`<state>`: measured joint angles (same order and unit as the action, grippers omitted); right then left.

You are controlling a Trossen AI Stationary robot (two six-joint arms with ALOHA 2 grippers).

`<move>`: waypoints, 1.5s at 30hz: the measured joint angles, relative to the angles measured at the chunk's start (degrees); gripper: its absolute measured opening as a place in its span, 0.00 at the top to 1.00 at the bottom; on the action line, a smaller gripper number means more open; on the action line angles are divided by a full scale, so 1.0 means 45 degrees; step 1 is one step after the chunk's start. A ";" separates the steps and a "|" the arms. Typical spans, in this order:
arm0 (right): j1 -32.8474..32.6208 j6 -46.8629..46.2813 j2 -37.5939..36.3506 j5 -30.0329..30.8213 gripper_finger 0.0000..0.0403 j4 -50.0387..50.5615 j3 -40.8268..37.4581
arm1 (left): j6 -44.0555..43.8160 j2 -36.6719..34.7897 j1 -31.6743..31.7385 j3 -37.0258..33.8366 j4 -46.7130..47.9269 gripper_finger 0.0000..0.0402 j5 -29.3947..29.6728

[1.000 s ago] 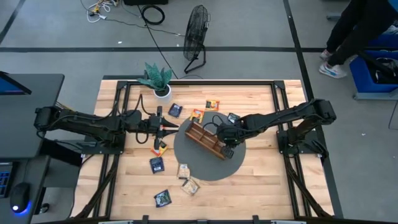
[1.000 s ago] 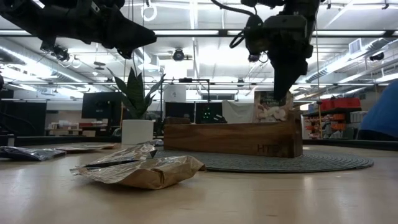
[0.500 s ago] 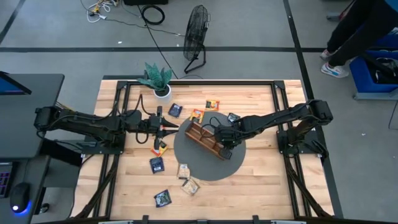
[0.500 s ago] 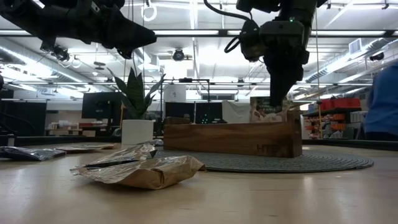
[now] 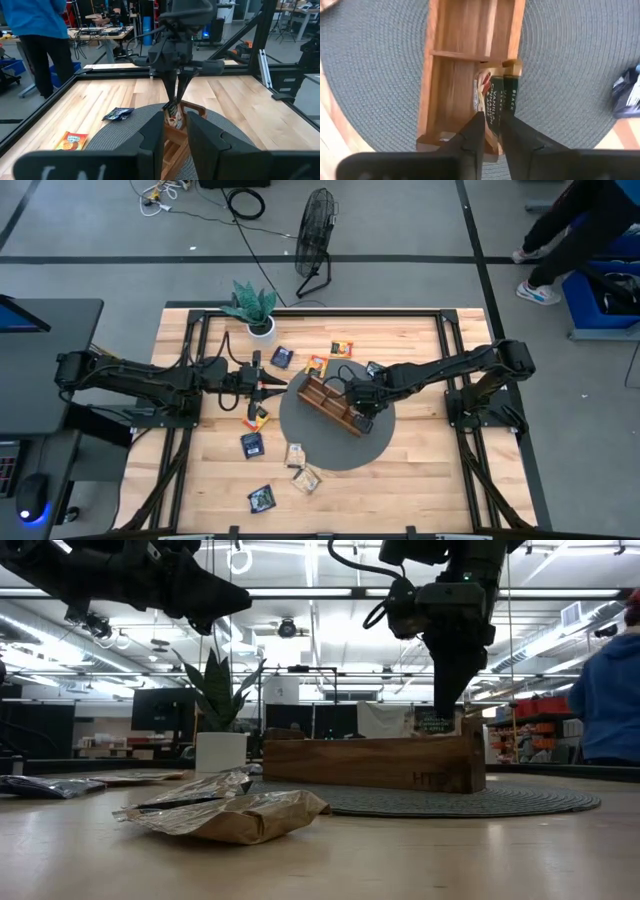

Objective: Pick & Place Tea
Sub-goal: Put the brown tea bag into the right section of the wooden organizer

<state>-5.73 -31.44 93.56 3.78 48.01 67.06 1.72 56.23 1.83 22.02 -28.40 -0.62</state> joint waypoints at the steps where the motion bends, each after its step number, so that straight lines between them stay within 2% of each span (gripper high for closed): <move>1: -0.0042 0.0106 0.0000 0.0065 0.82 -0.0003 0.0133 | -0.0001 0.0001 0.0000 0.0000 0.0000 0.79 0.0000; 8: -0.0668 0.1135 -0.0005 0.1418 0.81 -0.0066 0.1310 | -0.0010 0.0000 0.0000 0.0005 0.0105 0.79 0.0000; 14: -0.1482 0.2170 -0.0010 0.2351 0.81 -0.1203 0.1436 | -0.0078 0.0005 -0.0020 0.0006 0.0351 0.79 0.0000; 24: -0.2726 0.2768 -0.0010 0.1903 0.81 -0.4261 0.1436 | -0.0426 0.0005 -0.0033 0.0010 0.0696 0.79 -0.0002; 30: -0.3292 0.2764 -0.0010 0.1983 0.81 -0.4969 0.1436 | -0.1011 0.0005 -0.0044 0.0010 0.1083 0.79 -0.0473; 35: -0.3664 0.2769 -0.0010 0.2784 0.81 -0.4979 0.1436 | -0.1820 0.0005 -0.0349 0.0010 0.1874 0.79 -0.1695; 39: -0.3956 0.2769 -0.0010 0.3385 0.81 -0.4984 0.1436 | -0.2236 0.0051 -0.0918 0.0010 0.2525 0.79 -0.1763; 45: -0.4292 0.2726 -0.0010 0.4017 0.81 -0.5004 0.1436 | -0.2302 0.0945 -0.1689 0.0010 0.2414 0.79 -0.1763</move>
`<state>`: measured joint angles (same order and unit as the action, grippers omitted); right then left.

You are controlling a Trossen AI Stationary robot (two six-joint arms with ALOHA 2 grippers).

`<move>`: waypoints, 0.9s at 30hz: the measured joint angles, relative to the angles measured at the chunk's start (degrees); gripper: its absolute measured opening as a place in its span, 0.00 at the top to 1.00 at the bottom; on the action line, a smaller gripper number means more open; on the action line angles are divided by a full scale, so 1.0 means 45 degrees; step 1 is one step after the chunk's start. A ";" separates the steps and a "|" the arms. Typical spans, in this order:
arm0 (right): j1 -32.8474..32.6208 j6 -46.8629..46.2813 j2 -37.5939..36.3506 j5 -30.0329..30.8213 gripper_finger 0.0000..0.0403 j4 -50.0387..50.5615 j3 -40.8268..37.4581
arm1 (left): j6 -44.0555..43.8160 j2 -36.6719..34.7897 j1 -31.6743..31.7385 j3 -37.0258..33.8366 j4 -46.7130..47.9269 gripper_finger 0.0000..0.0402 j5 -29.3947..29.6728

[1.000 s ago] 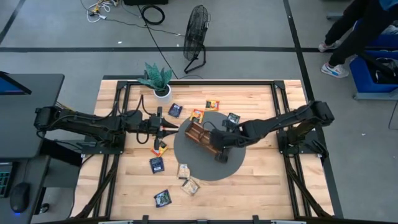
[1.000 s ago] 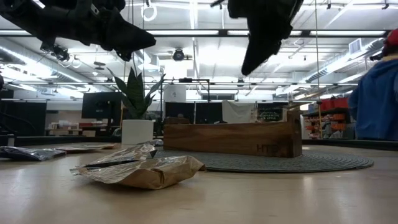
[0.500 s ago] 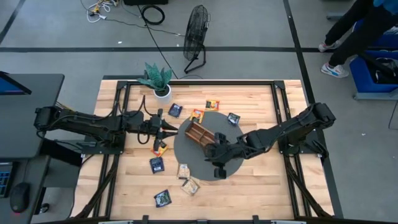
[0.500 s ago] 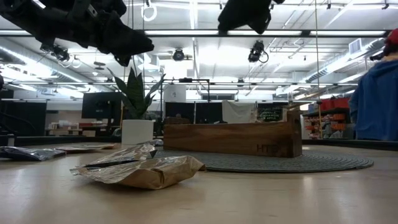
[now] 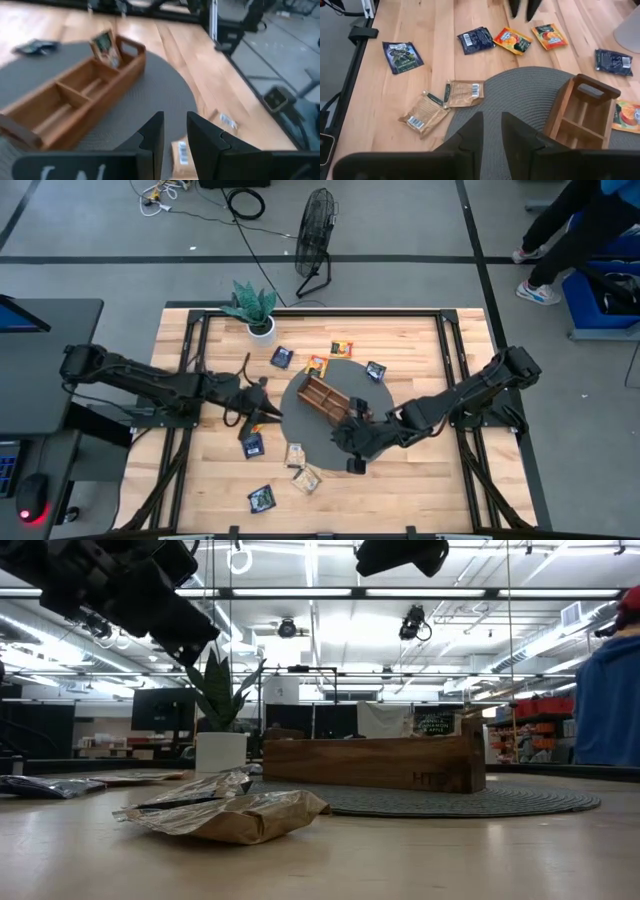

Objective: Pick & Place Tea
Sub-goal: Put the brown tea bag into the right section of the wooden organizer

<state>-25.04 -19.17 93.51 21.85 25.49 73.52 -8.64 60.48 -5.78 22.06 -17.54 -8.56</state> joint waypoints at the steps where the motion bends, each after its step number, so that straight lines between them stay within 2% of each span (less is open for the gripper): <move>1: -0.0047 -0.0035 0.0000 0.0056 0.81 0.0001 0.0000 | -0.0005 0.0221 -0.0082 0.0000 0.0014 0.79 0.0005; 4: -0.0175 -0.0270 0.0000 0.0068 0.81 -0.0050 -0.0059 | -0.0130 0.0962 -0.0291 0.0000 -0.0193 0.76 0.0017; 11: -0.0374 -0.0326 0.0005 0.0062 0.81 -0.1517 -0.1331 | -0.0615 0.2642 -0.0574 0.0005 -0.1276 0.58 -0.0068; 15: -0.0379 -0.0661 0.0010 0.0057 0.81 -0.2060 -0.1955 | -0.0628 0.3507 -0.0688 0.0128 -0.1473 0.52 -0.0068; 27: -0.0379 -0.1007 0.0010 0.0382 0.81 -0.2270 -0.2322 | -0.0675 0.6322 -0.0773 0.1132 -0.1967 0.51 -0.0118</move>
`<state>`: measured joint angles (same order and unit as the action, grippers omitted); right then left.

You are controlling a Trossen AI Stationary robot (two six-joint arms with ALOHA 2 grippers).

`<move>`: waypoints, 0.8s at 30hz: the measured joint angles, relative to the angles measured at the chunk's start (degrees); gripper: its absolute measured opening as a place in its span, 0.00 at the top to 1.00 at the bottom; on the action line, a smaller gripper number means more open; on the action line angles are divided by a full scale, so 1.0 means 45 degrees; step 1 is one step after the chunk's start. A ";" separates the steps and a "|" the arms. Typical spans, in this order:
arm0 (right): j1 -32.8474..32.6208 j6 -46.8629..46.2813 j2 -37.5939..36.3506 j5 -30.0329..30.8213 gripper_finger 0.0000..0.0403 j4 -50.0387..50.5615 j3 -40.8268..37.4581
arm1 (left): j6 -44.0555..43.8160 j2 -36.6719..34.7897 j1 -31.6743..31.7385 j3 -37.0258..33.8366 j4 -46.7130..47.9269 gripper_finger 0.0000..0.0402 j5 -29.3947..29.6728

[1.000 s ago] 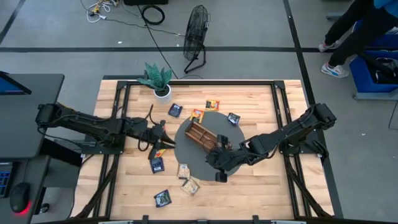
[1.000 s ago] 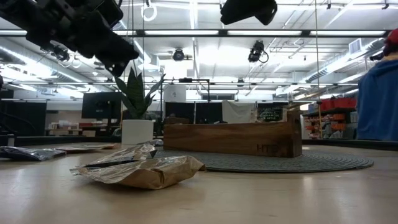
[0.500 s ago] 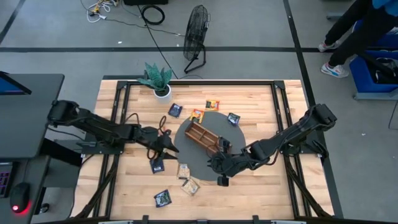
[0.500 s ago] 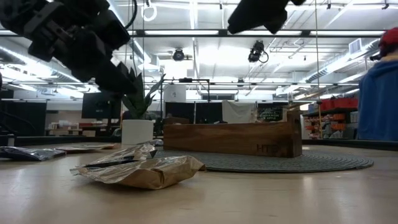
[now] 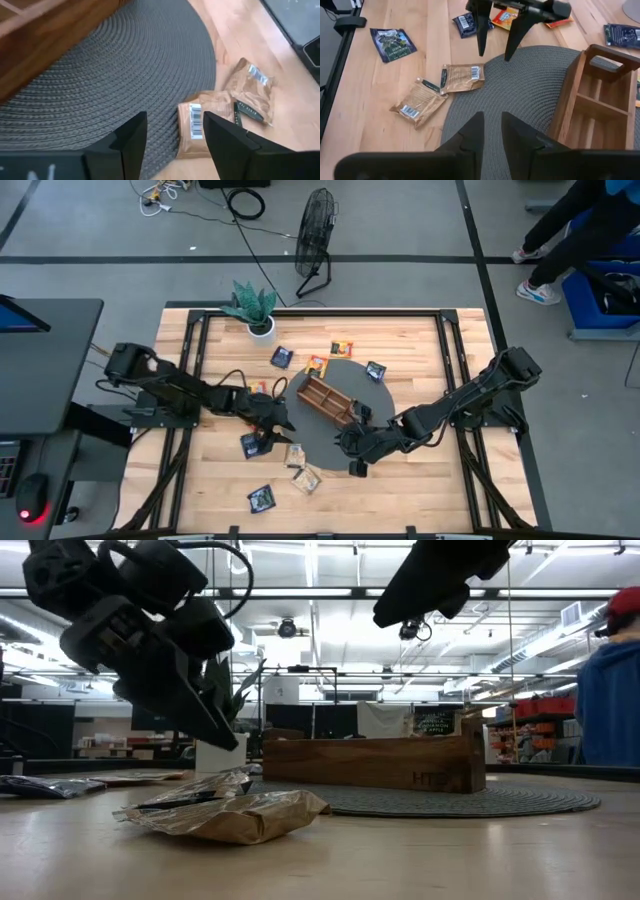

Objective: Pick & Place Tea
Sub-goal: Put the brown tea bag into the right section of the wooden organizer

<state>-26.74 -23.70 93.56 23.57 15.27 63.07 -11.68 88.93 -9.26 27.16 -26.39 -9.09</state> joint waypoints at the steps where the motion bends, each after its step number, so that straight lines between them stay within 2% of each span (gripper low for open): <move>1: 0.0000 0.0003 0.0000 0.0000 0.81 -0.0009 0.0000 | -0.0010 0.0143 0.0000 0.0067 0.0004 0.51 -0.0008; 10: -0.0024 0.0034 0.0000 0.0000 0.81 -0.0022 -0.0005 | -0.0255 0.1752 -0.0531 0.0876 0.0034 0.51 -0.0224; 19: -0.0024 0.0039 0.0000 0.0000 0.81 0.0028 -0.0005 | -0.0126 0.1854 -0.0869 0.1204 0.0116 0.52 -0.0314; 24: -0.0024 0.0039 0.0000 0.0000 0.81 0.0034 -0.0005 | -0.0126 0.1854 -0.0826 0.1204 0.0407 0.58 -0.0229</move>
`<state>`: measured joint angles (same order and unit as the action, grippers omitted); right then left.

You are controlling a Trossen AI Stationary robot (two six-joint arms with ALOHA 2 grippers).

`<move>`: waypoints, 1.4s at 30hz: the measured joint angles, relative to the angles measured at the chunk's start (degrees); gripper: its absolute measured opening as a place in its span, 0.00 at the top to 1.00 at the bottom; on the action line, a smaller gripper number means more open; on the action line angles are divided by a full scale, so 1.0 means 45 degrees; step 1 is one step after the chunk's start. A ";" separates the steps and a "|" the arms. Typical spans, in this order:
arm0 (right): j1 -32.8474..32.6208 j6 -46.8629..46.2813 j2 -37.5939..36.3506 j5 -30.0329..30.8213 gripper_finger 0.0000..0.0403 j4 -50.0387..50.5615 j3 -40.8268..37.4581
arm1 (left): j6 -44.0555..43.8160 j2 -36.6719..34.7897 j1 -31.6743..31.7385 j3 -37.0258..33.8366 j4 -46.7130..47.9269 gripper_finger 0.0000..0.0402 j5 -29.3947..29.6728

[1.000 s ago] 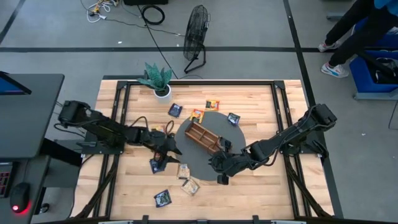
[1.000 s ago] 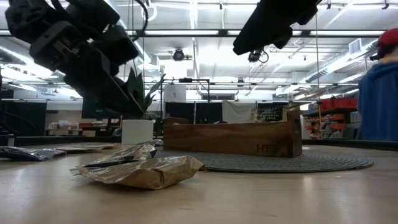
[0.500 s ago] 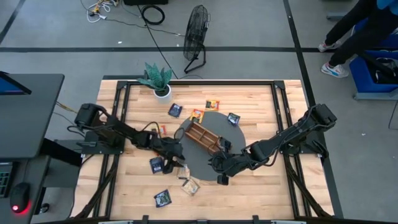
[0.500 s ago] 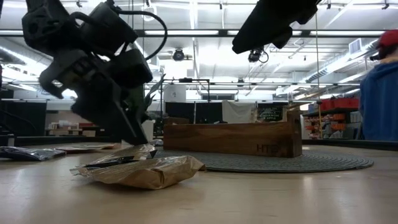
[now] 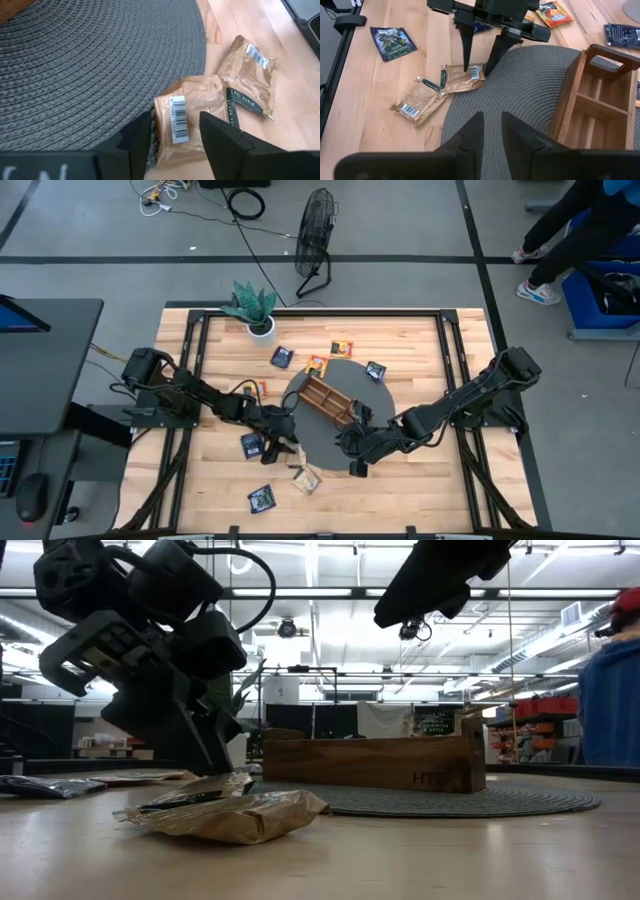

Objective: Pick & Place Tea
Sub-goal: Put the brown tea bag into the right section of the wooden organizer

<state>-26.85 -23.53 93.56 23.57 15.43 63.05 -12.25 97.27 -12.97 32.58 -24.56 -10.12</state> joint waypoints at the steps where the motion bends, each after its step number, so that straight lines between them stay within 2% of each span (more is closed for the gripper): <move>1: 0.0000 0.0000 0.0000 0.0001 0.81 0.0000 0.0000 | 0.0000 0.0002 0.0000 0.0000 0.0012 0.60 0.0063; 9: 0.0000 0.0005 0.0000 0.0001 0.81 0.0006 0.0000 | 0.0232 0.0000 0.0000 0.0000 0.0005 0.77 0.0285; 15: 0.0000 0.0005 0.0000 0.0005 0.81 0.0008 0.0000 | 0.0542 0.0000 -0.0001 0.0000 0.0000 0.97 0.0284; 28: -0.0022 -0.0053 0.0000 0.0008 0.81 -0.0279 0.0000 | 0.1503 -0.0354 -0.0035 0.0318 -0.0160 0.99 0.0423; 37: -0.1019 0.0634 0.0000 0.2257 0.81 -0.0914 -0.0266 | 0.3558 -0.1996 -0.0612 0.0388 -0.0204 1.00 0.3695; 42: -0.1165 0.0092 0.0005 0.2829 0.81 -0.0990 -0.0427 | 0.4527 -0.2668 -0.0841 0.0379 -0.0517 1.00 0.5603</move>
<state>-32.09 -23.12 93.58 36.30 10.97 61.12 8.12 85.27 -16.76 34.28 -26.89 15.09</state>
